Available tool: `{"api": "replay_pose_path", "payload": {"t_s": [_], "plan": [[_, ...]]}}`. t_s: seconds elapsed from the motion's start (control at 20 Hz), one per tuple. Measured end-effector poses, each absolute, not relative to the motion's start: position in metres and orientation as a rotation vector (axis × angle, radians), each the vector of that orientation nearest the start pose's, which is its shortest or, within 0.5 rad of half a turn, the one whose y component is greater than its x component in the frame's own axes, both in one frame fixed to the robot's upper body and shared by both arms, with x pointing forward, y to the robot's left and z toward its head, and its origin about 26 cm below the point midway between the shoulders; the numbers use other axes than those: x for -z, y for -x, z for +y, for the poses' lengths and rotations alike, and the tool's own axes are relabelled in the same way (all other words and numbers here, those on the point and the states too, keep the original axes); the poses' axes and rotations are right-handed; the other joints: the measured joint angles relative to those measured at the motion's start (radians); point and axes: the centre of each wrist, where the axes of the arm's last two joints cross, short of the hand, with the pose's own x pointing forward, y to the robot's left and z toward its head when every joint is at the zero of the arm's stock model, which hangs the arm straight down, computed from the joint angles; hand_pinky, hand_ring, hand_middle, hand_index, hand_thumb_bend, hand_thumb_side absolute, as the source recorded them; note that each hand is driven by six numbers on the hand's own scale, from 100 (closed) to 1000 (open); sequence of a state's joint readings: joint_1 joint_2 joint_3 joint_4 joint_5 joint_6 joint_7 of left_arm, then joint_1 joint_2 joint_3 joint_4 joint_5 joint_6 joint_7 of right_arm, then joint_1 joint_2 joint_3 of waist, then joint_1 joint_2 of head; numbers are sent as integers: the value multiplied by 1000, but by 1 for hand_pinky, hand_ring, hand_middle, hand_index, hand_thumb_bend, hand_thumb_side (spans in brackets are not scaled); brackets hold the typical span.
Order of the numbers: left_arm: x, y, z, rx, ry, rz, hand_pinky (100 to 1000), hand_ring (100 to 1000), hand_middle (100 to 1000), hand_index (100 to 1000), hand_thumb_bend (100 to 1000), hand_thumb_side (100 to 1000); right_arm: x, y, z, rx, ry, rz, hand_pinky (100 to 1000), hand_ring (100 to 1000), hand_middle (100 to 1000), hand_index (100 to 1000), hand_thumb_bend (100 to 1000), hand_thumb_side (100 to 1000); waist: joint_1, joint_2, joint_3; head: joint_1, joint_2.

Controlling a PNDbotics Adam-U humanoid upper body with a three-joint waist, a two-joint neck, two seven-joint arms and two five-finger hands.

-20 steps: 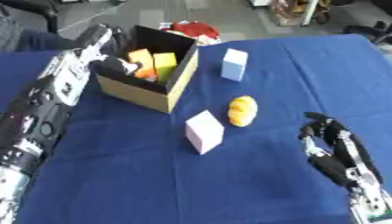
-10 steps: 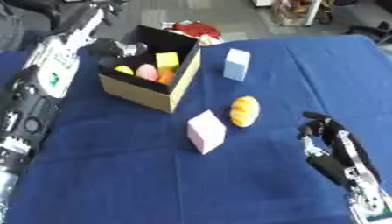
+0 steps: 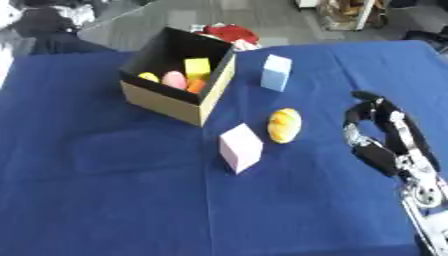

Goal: Pick up objects on the table and place them in the box.

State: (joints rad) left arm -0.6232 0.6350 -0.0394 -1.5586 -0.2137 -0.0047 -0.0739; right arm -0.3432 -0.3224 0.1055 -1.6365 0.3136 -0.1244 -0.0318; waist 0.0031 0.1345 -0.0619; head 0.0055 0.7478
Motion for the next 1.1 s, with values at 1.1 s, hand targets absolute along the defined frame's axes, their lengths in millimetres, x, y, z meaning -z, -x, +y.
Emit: {"api": "replay_pose_path", "payload": {"t_s": [1.1], "plan": [[-127, -297, 271, 470, -9, -1910, 694, 599, 613, 795, 469, 558, -128, -497, -290, -699, 767, -1509, 1000, 903, 880, 956, 321, 352, 22, -18, 256, -297, 17]]}}
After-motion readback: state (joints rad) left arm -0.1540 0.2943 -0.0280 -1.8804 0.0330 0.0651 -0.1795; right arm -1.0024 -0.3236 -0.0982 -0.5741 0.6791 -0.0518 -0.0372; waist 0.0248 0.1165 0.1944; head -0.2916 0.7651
